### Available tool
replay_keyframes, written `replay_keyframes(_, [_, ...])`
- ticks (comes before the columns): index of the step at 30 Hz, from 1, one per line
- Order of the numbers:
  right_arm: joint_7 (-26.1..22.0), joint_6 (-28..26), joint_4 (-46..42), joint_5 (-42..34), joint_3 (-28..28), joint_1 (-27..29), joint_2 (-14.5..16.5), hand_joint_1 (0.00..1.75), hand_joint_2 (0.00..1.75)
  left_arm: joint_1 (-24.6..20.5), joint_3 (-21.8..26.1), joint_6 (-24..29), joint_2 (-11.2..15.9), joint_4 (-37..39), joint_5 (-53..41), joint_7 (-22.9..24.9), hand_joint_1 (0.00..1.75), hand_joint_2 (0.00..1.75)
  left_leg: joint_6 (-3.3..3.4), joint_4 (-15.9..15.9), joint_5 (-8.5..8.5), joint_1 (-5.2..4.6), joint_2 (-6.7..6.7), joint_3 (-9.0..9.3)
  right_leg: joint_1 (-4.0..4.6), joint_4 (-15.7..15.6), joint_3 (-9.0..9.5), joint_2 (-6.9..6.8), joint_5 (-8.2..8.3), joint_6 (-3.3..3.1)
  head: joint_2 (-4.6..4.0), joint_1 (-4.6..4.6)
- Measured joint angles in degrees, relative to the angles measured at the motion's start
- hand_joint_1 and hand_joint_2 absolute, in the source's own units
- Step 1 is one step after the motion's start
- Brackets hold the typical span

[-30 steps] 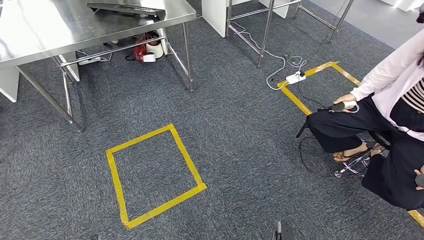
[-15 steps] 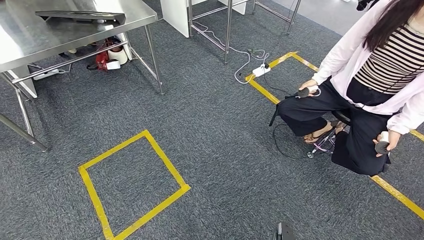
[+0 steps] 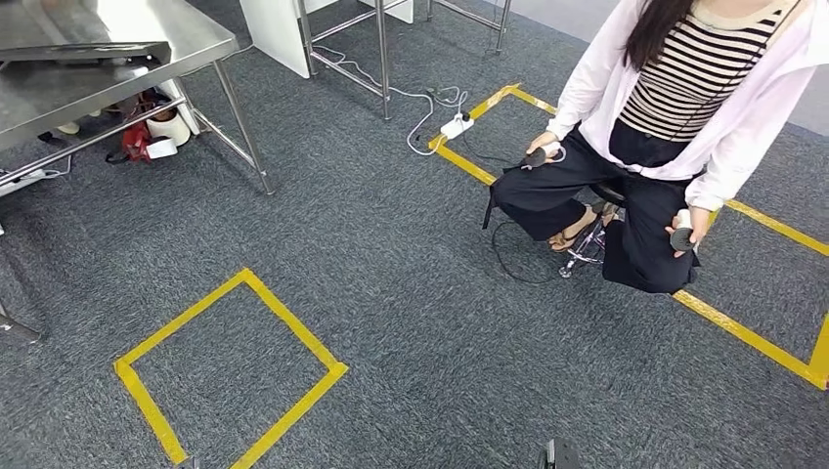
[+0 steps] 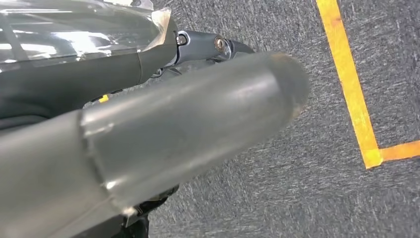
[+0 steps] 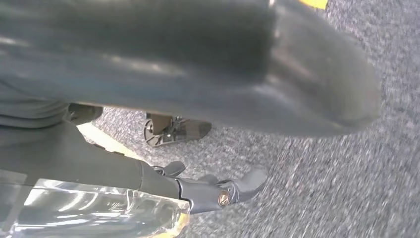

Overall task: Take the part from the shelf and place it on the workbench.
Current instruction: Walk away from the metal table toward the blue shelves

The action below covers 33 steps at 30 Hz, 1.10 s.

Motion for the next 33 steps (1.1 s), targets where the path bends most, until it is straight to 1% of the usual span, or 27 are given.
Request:
replay_keyframes(1, [-0.3, -0.04, 0.04, -0.02, -0.01, 0.12, -0.01, 0.0, 0.0, -0.01, -0.01, -0.11, -0.03, 0.0, -0.01, -0.1, 0.0, 0.0, -0.3, 0.94, -0.87, 0.15, -1.14, -0.3, -0.35, -0.17, 0.15, 0.62, 0.28, -0.46, 0.0, -0.06])
replay_keyframes(2, [-0.58, -0.07, 0.08, -0.03, -0.03, 0.19, 0.01, 0.0, 0.0, 0.04, -0.01, -0.22, -0.03, 0.01, -0.01, -0.19, 0.0, 0.0, -0.56, 3.08, -2.44, 0.29, -2.75, -1.13, -0.7, -0.32, 0.32, 1.26, 0.58, -0.89, 0.0, -0.15])
replay_keyframes(3, [-0.82, -0.09, 0.11, -0.04, -0.04, 0.24, 0.04, 0.0, 0.0, 0.14, -0.01, -0.32, -0.01, 0.02, -0.02, -0.24, 0.0, 0.0, -0.74, 6.47, -4.54, 0.44, -4.58, -2.55, -0.87, -0.35, 0.36, 1.91, 0.75, -1.16, 0.0, -0.28])
replay_keyframes(4, [-1.03, -0.09, 0.15, -0.04, -0.05, 0.28, 0.05, 0.0, 0.0, 0.26, -0.01, -0.41, 0.02, 0.03, -0.04, -0.27, 0.0, 0.0, -0.84, 10.48, -6.67, 0.49, -5.76, -4.32, -0.85, -0.31, 0.26, 2.59, 0.85, -1.32, 0.0, -0.36])
replay_keyframes(5, [-1.3, -0.02, 0.18, -0.04, -0.07, 0.37, 0.08, 0.0, 0.0, 0.4, -0.01, -0.46, 0.03, 0.03, -0.05, -0.27, 0.0, 0.0, -0.91, 14.14, -8.18, 0.5, -6.31, -6.01, -0.79, -0.28, 0.19, 3.33, 0.88, -1.36, 0.0, -0.41])
replay_keyframes(6, [-1.64, 0.16, 0.22, -0.03, -0.07, 0.55, 0.08, 0.0, 0.0, 0.51, -0.01, -0.5, 0.03, 0.03, -0.09, -0.27, 0.0, 0.0, -0.95, 16.2, -8.53, 0.53, -6.51, -7.07, -0.75, -0.21, 0.16, 4.13, 0.88, -1.35, 0.0, -0.43])
replay_keyframes(7, [-2.02, 0.39, 0.26, -0.02, -0.08, 0.76, 0.08, 0.0, 0.0, 0.59, -0.02, -0.54, 0.03, 0.03, -0.14, -0.28, 0.0, 0.0, -0.94, 16.02, -7.62, 0.59, -6.59, -7.11, -0.73, -0.09, 0.15, 4.92, 0.87, -1.34, 0.0, -0.44])
replay_keyframes(8, [-2.42, 0.67, 0.3, -0.01, -0.08, 0.98, 0.09, 0.0, 0.0, 0.66, -0.02, -0.57, 0.03, 0.03, -0.18, -0.29, 0.0, 0.0, -0.91, 13.53, -5.67, 0.72, -6.76, -6.07, -0.74, 0.08, 0.17, 5.74, 0.86, -1.32, 0.0, -0.45])
replay_keyframes(9, [-2.75, 0.89, 0.33, 0.0, -0.08, 1.13, 0.11, 0.0, 0.0, 0.69, -0.03, -0.59, 0.03, 0.03, -0.24, -0.3, 0.0, 0.0, -0.89, 9.56, -3.28, 0.94, -7.44, -4.34, -0.75, 0.31, 0.14, 6.57, 0.81, -1.25, 0.0, -0.46])
replay_keyframes(10, [-3.02, 1.01, 0.36, 0.0, -0.09, 1.19, 0.14, 0.0, 0.0, 0.72, -0.04, -0.6, 0.04, 0.04, -0.31, -0.31, 0.0, 0.0, -0.87, 5.75, -1.62, 1.13, -8.58, -2.62, -0.62, 0.59, 0.0, 7.32, 0.73, -1.1, 0.0, -0.47])
replay_keyframes(11, [-3.23, 1.07, 0.38, -0.01, -0.1, 1.21, 0.17, 0.0, 0.0, 0.75, -0.04, -0.61, 0.05, 0.04, -0.4, -0.32, 0.0, 0.0, -0.8, 2.91, -0.58, 1.27, -9.53, -1.39, -0.49, 0.85, -0.25, 7.99, 0.67, -0.88, 0.0, -0.46])
replay_keyframes(12, [-3.39, 1.05, 0.4, -0.01, -0.11, 1.25, 0.19, 0.0, 0.0, 0.76, -0.07, -0.62, 0.07, 0.05, -0.51, -0.33, 0.0, 0.0, -0.67, 1.45, -0.27, 1.27, -10.23, -0.81, -0.37, 1.01, -0.6, 8.56, 0.69, -0.56, 0.0, -0.44])
replay_keyframes(13, [-3.51, 1.02, 0.43, -0.01, -0.13, 1.36, 0.17, 0.0, 0.0, 0.76, -0.09, -0.63, 0.05, 0.05, -0.61, -0.33, 0.0, 0.0, -0.45, 1.15, -0.41, 1.09, -10.28, -0.75, -0.29, 1.05, -0.98, 9.07, 0.8, -0.19, 0.0, -0.44])
replay_keyframes(15, [-3.63, 0.93, 0.51, -0.01, -0.15, 1.74, 0.11, 0.0, 0.0, 0.67, -0.19, -0.64, -0.05, 0.05, -0.7, -0.35, 0.0, 0.0, 0.39, 0.8, 0.04, 0.83, -9.08, -0.79, -0.41, 1.09, -1.78, 9.63, 1.0, 0.6, 0.0, -0.44])
replay_keyframes(17, [-3.69, 0.86, 0.6, -0.01, -0.19, 1.92, 0.08, 0.0, 0.0, 0.63, -0.28, -0.64, -0.15, 0.04, -0.72, -0.39, 0.0, 0.0, 1.42, 0.16, 0.56, 0.79, -7.78, -0.68, -0.37, 3.48, -3.26, 7.43, -0.34, 0.81, 0.0, -0.3])
replay_keyframes(19, [-3.73, 0.74, 0.64, 0.01, -0.21, 1.81, 0.12, 0.0, 0.0, 0.74, -0.34, -0.64, -0.16, 0.04, -0.78, -0.43, 0.0, 0.0, 1.95, -0.11, 0.75, 0.62, -6.21, -0.74, -0.32, 10.82, -6.79, 4.25, -3.82, 0.52, 0.0, 0.01])
replay_keyframes(21, [-3.79, 0.38, 0.68, 0.01, -0.26, 1.86, 0.14, 0.0, 0.0, 0.85, -0.38, -0.65, -0.17, 0.05, -0.88, -0.45, 0.0, 0.0, 1.99, -0.09, 0.76, 0.37, -4.55, -0.91, -0.46, 17.75, -9.97, 3.21, -6.4, 0.7, 0.0, 0.17])
replay_keyframes(22, [-3.86, 0.17, 0.7, -0.03, -0.32, 2.01, 0.14, 0.0, 0.0, 0.85, -0.4, -0.65, -0.17, 0.05, -0.97, -0.45, 0.0, 0.0, 1.98, -0.09, 0.76, 0.32, -3.85, -0.95, -0.55, 18.16, -9.93, 3.06, -6.36, 1.03, 0.0, 0.17])
replay_keyframes(23, [-3.94, 0.0, 0.74, -0.08, -0.39, 2.16, 0.13, 0.0, 0.0, 0.84, -0.43, -0.66, -0.17, 0.05, -1.08, -0.45, 0.0, 0.0, 1.96, -0.08, 0.76, 0.29, -3.18, -0.93, -0.65, 15.92, -8.51, 2.73, -5.42, 1.45, 0.0, 0.19])
replay_keyframes(24, [-4.02, -0.11, 0.78, -0.14, -0.48, 2.26, 0.11, 0.0, 0.0, 0.82, -0.45, -0.67, -0.2, 0.05, -1.19, -0.45, 0.0, 0.0, 1.89, -0.08, 0.74, 0.29, -2.52, -0.86, -0.72, 11.65, -6.01, 1.96, -3.97, 1.85, 0.0, 0.21])
replay_keyframes(26, [-4.12, -0.15, 0.8, -0.28, -0.66, 2.23, 0.06, 0.0, 0.0, 0.81, -0.49, -0.67, -0.24, 0.04, -1.38, -0.45, 0.0, 0.0, 1.5, -0.04, 0.57, 0.1, -1.34, -0.58, -0.55, 3.37, -1.48, -0.58, -1.33, 1.94, 0.0, 0.23])
replay_keyframes(27, [-4.15, -0.15, 0.81, -0.34, -0.76, 2.19, 0.04, 0.0, 0.0, 0.81, -0.5, -0.67, -0.25, 0.04, -1.45, -0.46, 0.0, 0.0, 1.18, -0.03, 0.44, -0.01, -0.85, -0.42, -0.35, 1.26, -0.47, -1.36, -0.63, 1.63, 0.0, 0.19])
replay_keyframes(28, [-4.16, -0.15, 0.81, -0.4, -0.88, 2.2, 0.04, 0.0, 0.0, 0.77, -0.51, -0.67, -0.25, 0.03, -1.51, -0.46, 0.0, 0.0, 0.81, -0.04, 0.32, -0.08, -0.35, -0.24, -0.11, 0.69, -0.39, -1.55, -0.37, 1.19, 0.0, 0.14])
replay_keyframes(29, [-4.17, -0.15, 0.84, -0.44, -1.01, 2.28, 0.04, 0.0, 0.0, 0.71, -0.53, -0.67, -0.3, 0.03, -1.58, -0.46, 0.0, 0.0, 0.43, -0.11, 0.24, -0.06, 0.17, -0.07, 0.09, 0.61, -0.56, -0.98, -0.21, 0.81, 0.0, 0.1])
replay_keyframes(30, [-4.17, -0.15, 0.86, -0.48, -1.14, 2.38, 0.02, 0.0, 0.0, 0.63, -0.55, -0.67, -0.34, 0.03, -1.64, -0.46, 0.0, 0.0, 0.03, -0.06, 0.12, 0.12, 0.32, -0.02, -0.19, 0.51, -0.46, -0.26, -0.02, 0.3, 0.0, 0.06])
replay_keyframes(31, [-4.17, -0.15, 0.88, -0.5, -1.27, 2.48, 0.02, 0.0, 0.0, 0.57, -0.56, -0.67, -0.36, 0.02, -1.71, -0.46, 0.0, 0.0, -0.35, 0.37, -0.35, 0.32, -0.42, -0.1, -0.44, 0.37, -0.31, 0.38, 0.2, -0.16, 0.0, -0.02])
replay_keyframes(33, [-4.16, -0.15, 0.91, -0.6, -1.47, 2.55, 0.03, 0.0, 0.0, 0.63, -0.56, -0.65, -0.34, 0.02, -1.85, -0.46, 0.0, 0.0, -0.85, 4.33, -3.29, 0.66, -3.67, -1.65, -0.97, 0.1, 0.03, 1.65, 0.71, -1.06, 0.0, -0.23])
